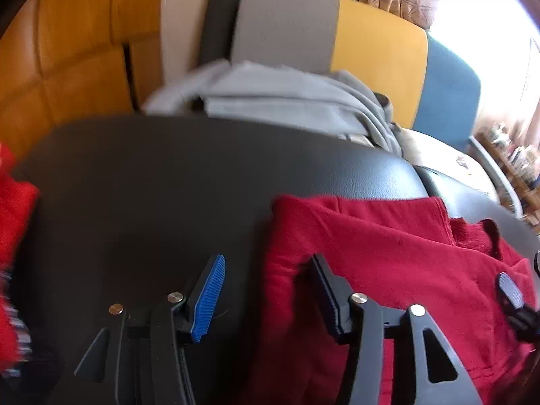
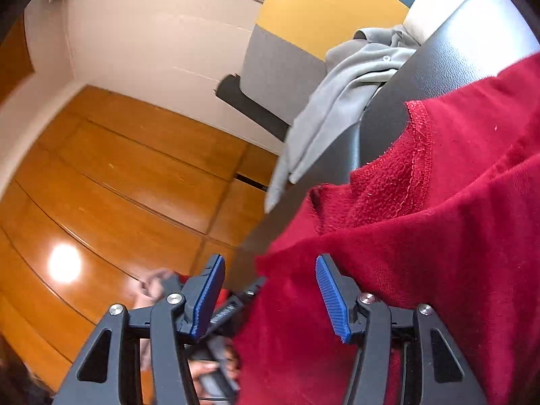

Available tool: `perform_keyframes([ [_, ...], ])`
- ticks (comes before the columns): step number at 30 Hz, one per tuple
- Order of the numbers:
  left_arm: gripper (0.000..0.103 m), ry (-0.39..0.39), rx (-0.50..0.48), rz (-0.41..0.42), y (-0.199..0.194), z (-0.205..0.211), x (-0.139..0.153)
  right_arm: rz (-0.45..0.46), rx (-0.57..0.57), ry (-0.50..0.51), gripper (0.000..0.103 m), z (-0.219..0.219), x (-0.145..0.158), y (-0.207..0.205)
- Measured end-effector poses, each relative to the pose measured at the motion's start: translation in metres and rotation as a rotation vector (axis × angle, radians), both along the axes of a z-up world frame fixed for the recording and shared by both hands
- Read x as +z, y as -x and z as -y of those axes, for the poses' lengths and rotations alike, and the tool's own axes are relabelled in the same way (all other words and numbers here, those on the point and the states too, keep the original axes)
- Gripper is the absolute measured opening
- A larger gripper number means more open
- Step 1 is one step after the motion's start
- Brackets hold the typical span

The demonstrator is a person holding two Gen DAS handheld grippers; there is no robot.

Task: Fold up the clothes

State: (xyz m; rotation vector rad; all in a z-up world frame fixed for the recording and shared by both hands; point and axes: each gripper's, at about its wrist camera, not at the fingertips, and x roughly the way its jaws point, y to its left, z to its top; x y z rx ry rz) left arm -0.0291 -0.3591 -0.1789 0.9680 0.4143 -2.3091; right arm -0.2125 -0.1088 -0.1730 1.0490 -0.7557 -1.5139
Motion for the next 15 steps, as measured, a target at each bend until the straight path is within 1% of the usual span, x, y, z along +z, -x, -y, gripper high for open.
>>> perform_keyframes([
  [1,0.052,0.023,-0.016,-0.019,-0.004,-0.007,0.009,0.019,0.002,-0.025,0.059,0.001,0.004,0.001],
  [2,0.052,0.031,-0.036,-0.033,-0.007,-0.014,0.019,0.04,0.005,-0.05,0.07,0.002,0.008,0.002],
  [3,0.052,0.039,-0.057,-0.046,-0.009,-0.02,0.028,0.041,0.01,-0.047,0.093,-0.004,0.013,0.003],
  [4,0.052,0.033,-0.079,-0.055,-0.012,-0.028,0.034,0.01,0.005,-0.033,0.103,-0.008,0.027,-0.001],
  [5,0.053,0.024,-0.099,-0.059,-0.013,-0.034,0.038,-0.028,-0.003,-0.027,0.103,-0.017,0.035,-0.004],
  [6,0.053,0.018,-0.118,-0.055,-0.012,-0.041,0.04,-0.074,-0.006,-0.044,0.103,-0.023,0.047,-0.01],
  [7,0.053,0.017,-0.133,-0.051,-0.012,-0.047,0.04,-0.106,-0.01,-0.072,0.103,-0.026,0.054,-0.015],
  [8,0.053,0.016,-0.147,-0.047,-0.011,-0.053,0.04,-0.136,-0.015,-0.102,0.103,-0.03,0.059,-0.02],
  [9,0.053,0.013,-0.163,-0.036,-0.009,-0.058,0.037,-0.171,-0.019,-0.153,0.103,-0.034,0.061,-0.026],
  [10,0.054,-0.003,-0.167,-0.01,-0.006,-0.061,0.029,-0.206,-0.023,-0.206,0.103,-0.037,0.063,-0.032],
  [12,0.054,-0.033,-0.176,0.042,-0.001,-0.067,0.012,-0.228,-0.037,-0.314,0.103,-0.045,0.055,-0.039],
  [13,0.054,-0.037,-0.175,0.052,-0.003,-0.07,0.003,-0.227,-0.046,-0.355,0.103,-0.053,0.049,-0.04],
  [14,0.055,-0.04,-0.174,0.06,-0.006,-0.074,-0.006,-0.218,-0.053,-0.373,0.103,-0.06,0.041,-0.039],
  [15,0.055,-0.022,-0.177,0.024,-0.014,-0.078,-0.007,-0.209,-0.06,-0.389,0.103,-0.066,0.032,-0.038],
])
